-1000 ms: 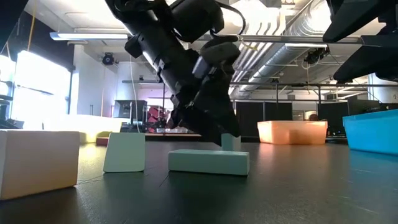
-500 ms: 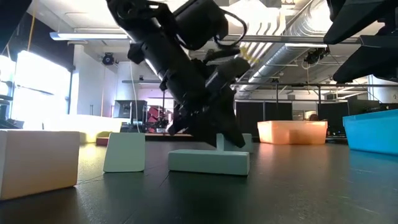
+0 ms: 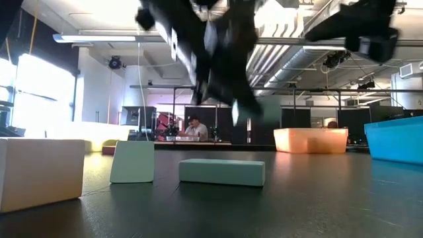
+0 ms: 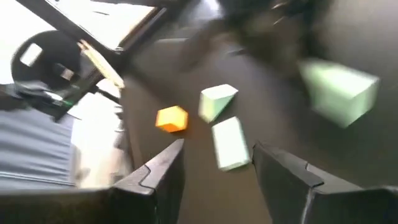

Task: Sort blocks by size
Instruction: Put the blue rectangle block into the blue bin

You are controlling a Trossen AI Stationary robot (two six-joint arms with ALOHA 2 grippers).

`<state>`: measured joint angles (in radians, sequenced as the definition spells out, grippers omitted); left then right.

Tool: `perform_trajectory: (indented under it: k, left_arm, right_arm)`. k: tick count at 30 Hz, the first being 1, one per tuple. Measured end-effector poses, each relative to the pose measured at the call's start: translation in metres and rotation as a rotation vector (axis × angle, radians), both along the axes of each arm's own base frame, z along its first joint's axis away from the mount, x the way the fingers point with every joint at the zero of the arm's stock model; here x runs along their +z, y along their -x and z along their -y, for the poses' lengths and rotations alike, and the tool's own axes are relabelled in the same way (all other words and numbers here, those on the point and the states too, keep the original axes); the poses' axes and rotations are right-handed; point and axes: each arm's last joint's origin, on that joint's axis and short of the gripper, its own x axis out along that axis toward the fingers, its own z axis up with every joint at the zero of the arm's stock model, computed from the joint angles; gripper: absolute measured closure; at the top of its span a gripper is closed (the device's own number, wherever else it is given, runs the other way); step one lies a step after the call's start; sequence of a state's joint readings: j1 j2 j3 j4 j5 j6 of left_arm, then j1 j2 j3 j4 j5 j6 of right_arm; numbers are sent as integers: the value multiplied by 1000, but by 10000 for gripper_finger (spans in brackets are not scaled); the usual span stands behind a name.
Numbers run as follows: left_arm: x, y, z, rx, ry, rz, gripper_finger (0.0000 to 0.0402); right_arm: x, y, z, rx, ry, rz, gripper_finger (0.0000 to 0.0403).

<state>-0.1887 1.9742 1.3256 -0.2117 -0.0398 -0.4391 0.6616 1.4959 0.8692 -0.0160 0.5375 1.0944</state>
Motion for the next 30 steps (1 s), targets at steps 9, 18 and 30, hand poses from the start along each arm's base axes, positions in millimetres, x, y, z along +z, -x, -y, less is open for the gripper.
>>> perform_trajectory:
  k: [9, 18, 30]
  left_arm:
    - [57, 14, 20, -162, -95, 158, 376]
    - [51, 14, 22, -167, -97, 132, 376]
    - [53, 12, 24, -192, -91, 158, 362]
  right_arm:
    - [7, -13, 23, 80, 221, 18, 221]
    - [33, -9, 32, 83, 321, 125, 180]
    - [3, -19, 37, 136, 333, -29, 204]
